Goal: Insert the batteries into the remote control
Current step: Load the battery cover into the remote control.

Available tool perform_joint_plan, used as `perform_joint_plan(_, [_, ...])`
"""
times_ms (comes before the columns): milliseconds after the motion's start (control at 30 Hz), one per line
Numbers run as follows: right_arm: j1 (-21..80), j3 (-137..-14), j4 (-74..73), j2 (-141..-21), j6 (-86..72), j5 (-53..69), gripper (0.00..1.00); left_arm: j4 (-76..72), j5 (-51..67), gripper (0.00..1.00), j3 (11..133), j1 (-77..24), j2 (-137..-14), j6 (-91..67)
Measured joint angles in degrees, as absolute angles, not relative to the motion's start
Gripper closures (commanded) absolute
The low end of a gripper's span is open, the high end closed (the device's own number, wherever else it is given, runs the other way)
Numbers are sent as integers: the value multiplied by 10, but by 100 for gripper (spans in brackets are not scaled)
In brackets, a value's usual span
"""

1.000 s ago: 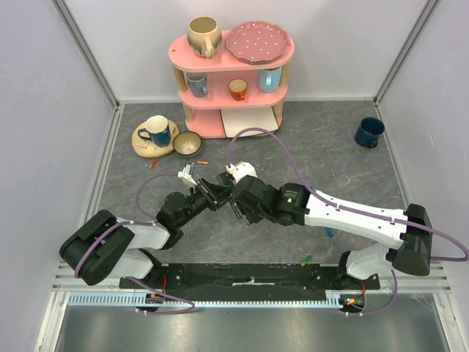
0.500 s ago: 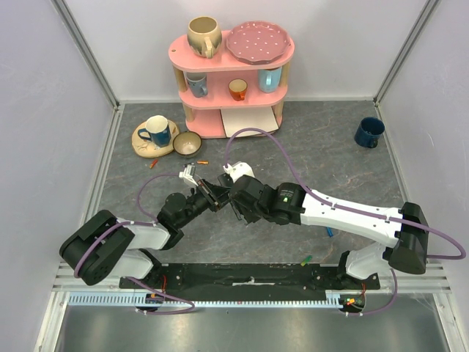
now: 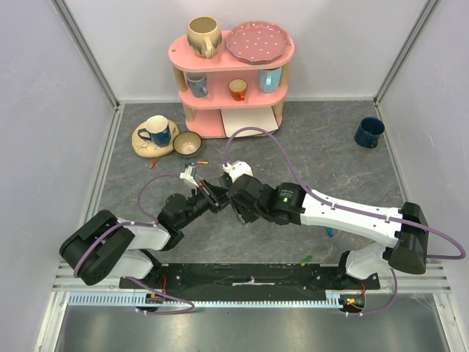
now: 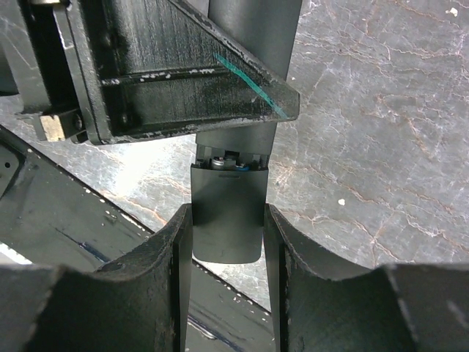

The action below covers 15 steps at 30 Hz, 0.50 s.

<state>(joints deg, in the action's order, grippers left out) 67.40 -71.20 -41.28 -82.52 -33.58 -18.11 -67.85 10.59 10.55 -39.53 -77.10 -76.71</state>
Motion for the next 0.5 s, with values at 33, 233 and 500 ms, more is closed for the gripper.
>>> perform_joint_plan(33, [674,-712,-410,-825,-337,-181,87,-678,106,98,105,-396,-771,-767])
perform_joint_plan(233, [674,-712,-403,-825,-340,-178,87,-678,105,98,105,-396,-771,-767])
perform_joint_plan(500, [674,-709,-402,-825,-345,-179,87,-678,100,98,105,-396,-769,-767])
